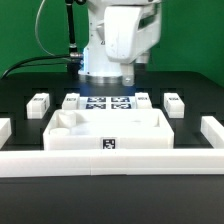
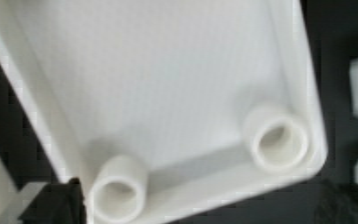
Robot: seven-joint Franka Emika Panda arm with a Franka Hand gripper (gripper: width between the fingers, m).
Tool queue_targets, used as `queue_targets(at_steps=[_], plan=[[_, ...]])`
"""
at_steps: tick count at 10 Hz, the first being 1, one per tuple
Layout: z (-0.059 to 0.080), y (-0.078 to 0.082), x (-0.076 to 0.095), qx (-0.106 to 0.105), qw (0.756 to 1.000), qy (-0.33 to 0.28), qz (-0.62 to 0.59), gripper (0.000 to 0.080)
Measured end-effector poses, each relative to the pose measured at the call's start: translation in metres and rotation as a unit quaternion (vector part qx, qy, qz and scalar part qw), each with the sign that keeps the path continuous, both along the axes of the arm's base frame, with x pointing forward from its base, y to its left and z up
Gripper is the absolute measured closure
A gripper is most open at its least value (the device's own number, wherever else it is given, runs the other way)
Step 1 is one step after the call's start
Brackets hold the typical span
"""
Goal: Assemble desk
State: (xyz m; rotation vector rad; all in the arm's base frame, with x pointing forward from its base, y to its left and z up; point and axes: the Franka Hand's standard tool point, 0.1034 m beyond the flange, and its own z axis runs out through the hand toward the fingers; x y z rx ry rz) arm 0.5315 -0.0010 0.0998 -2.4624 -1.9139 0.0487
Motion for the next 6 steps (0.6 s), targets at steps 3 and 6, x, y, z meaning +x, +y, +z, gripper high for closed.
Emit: queue_targets(at_steps=[3, 6], plan=[[-0.017, -0.023, -0.020, 0.003, 0.996, -0.006, 0.092, 0.0150], [-0.020, -0.025, -0.020, 0.004, 0.995, -0.009, 0.095, 0.0150]])
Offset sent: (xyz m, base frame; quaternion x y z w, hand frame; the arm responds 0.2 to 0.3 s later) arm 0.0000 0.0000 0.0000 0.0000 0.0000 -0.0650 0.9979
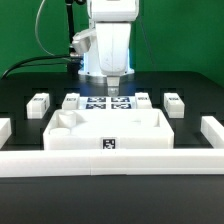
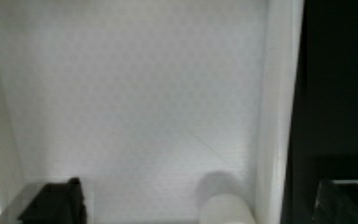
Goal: Assemble desk
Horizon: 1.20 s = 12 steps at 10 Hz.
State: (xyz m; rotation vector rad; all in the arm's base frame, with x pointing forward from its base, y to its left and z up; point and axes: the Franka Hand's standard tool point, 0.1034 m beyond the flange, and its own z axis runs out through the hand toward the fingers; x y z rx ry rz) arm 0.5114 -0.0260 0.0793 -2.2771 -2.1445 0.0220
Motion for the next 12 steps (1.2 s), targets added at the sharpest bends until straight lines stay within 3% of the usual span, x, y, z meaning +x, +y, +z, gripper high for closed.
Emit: queue_targets(at_steps=[2, 5, 7, 9, 10, 11, 12], plan=[[-0.030, -0.006, -0.024, 0.005, 1.000, -0.005, 0.009, 0.0150], [-0.068, -0.006, -0.042, 0.013, 1.000, -0.012, 0.002, 0.0150], [-0.070, -0.006, -0.039, 0.014, 1.000, -0.024, 0.000, 0.0150], [-0.070, -0.006, -0.040, 0.014, 1.000, -0.024, 0.000, 0.0405], [-0.070, -0.006, -0.040, 0.014, 1.000, -0.024, 0.000, 0.0405], [-0.071, -0.006, -0.040, 0.014, 1.000, -0.024, 0.000, 0.0660], [-0.071, -0.006, -0.040, 0.014, 1.000, -0.023, 0.000, 0.0660]])
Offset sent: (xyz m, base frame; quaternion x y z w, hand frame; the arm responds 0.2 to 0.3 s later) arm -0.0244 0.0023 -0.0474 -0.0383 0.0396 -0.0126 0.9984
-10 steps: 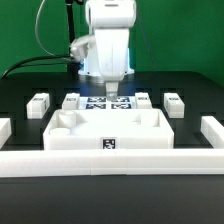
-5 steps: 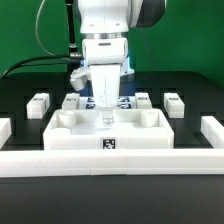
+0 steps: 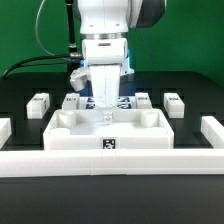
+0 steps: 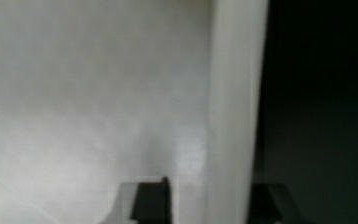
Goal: Assemble desk
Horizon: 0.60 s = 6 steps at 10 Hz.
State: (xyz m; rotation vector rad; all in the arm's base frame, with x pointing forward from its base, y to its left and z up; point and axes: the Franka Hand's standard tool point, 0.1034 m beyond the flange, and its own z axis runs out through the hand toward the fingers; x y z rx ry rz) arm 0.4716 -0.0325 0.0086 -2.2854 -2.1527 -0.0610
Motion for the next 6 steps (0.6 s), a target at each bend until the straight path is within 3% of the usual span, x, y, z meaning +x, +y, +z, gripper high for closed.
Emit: queue_targets(at_steps=[1, 6], plan=[[0.0000, -0.0001, 0.0001, 0.000, 1.000, 0.000, 0.000, 0.0748], [0.0000, -0.0002, 0.0001, 0.000, 1.000, 0.000, 0.000, 0.0748]])
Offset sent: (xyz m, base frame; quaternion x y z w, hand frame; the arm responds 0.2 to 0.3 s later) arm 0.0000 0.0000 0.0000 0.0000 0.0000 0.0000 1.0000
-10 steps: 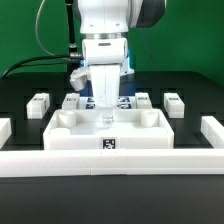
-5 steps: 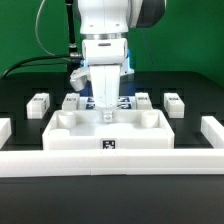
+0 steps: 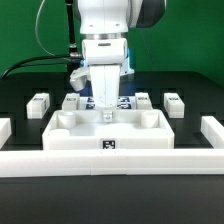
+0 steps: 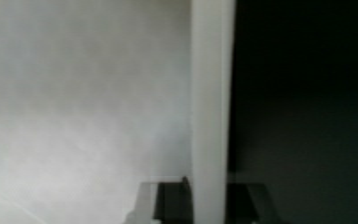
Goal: Assemble desk
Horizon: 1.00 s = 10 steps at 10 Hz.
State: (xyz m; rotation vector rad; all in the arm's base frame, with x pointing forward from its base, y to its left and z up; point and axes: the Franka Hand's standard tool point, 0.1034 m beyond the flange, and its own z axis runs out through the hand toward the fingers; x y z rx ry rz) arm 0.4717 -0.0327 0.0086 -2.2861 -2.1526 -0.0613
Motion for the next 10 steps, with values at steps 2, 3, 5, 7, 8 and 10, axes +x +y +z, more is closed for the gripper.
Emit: queue_targets(at_steps=[2, 3, 5, 7, 8, 10], plan=[[0.000, 0.008, 0.006, 0.003, 1.000, -0.003, 0.003, 0.0747], [0.000, 0.018, 0.013, 0.008, 1.000, -0.007, 0.003, 0.0747], [0.002, 0.042, 0.029, 0.018, 1.000, -0.016, 0.008, 0.0747], [0.003, 0.067, 0.044, 0.028, 0.999, -0.016, -0.008, 0.0747], [0.000, 0.068, 0.046, 0.028, 0.999, -0.015, -0.017, 0.0747], [0.000, 0.069, 0.046, 0.027, 0.999, -0.008, -0.029, 0.0747]])
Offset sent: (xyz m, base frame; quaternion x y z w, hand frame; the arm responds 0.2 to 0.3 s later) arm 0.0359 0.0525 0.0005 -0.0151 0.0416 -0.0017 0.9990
